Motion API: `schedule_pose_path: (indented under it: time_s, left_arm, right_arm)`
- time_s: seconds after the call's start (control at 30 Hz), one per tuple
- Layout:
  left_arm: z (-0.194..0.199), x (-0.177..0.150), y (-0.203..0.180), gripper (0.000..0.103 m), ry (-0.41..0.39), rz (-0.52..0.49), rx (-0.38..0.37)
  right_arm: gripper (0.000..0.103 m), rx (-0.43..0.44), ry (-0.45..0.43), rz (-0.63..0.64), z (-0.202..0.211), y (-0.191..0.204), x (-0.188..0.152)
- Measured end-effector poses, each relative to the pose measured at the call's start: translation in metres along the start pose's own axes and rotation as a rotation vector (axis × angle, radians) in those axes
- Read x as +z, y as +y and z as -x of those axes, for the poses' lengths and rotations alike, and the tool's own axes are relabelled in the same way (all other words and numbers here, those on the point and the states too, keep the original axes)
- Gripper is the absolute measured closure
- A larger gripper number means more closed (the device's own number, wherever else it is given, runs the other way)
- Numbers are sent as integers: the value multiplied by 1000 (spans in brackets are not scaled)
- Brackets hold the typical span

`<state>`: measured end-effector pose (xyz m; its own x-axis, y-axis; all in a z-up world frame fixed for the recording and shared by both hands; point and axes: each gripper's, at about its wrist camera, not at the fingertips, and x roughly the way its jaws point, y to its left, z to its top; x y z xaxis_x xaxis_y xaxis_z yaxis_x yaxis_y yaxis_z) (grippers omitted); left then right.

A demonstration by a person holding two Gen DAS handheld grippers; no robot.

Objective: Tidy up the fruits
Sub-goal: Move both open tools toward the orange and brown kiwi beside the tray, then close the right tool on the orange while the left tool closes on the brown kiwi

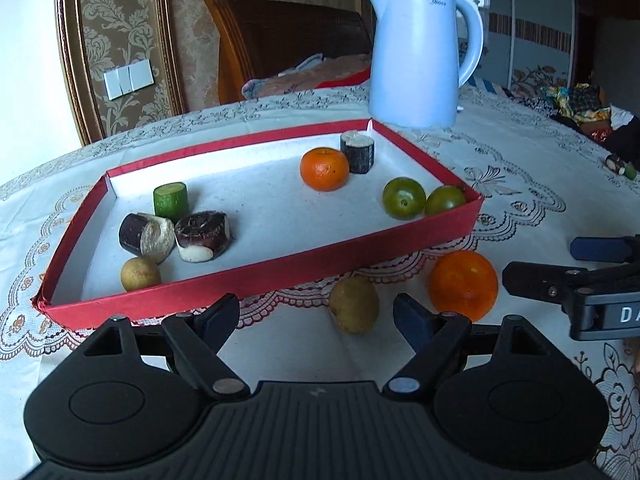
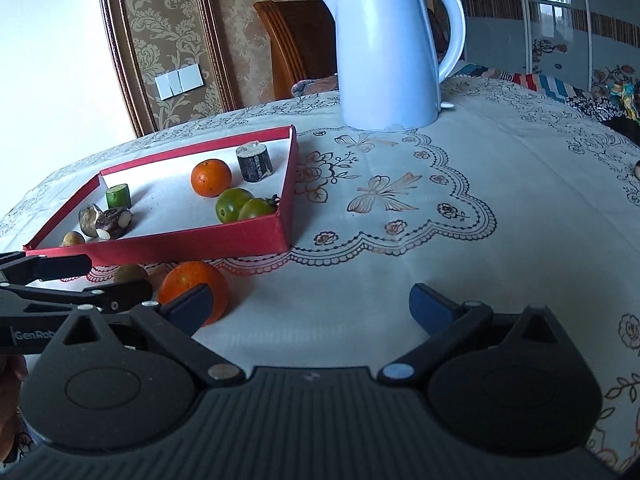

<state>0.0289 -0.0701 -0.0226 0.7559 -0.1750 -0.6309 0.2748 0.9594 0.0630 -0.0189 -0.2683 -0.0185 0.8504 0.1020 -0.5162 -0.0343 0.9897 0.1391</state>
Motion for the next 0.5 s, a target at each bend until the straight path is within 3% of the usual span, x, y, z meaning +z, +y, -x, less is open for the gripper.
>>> schedule_pose_path:
  time_s: [0.3,0.5]
  left_arm:
    - [1,-4,43,18,14,203,158]
    - [3,-3,42,18,17,185,173]
  right_arm:
    - [0,-7,-8,100,2,17,-1]
    - [0,82,12,161,0,42,-1]
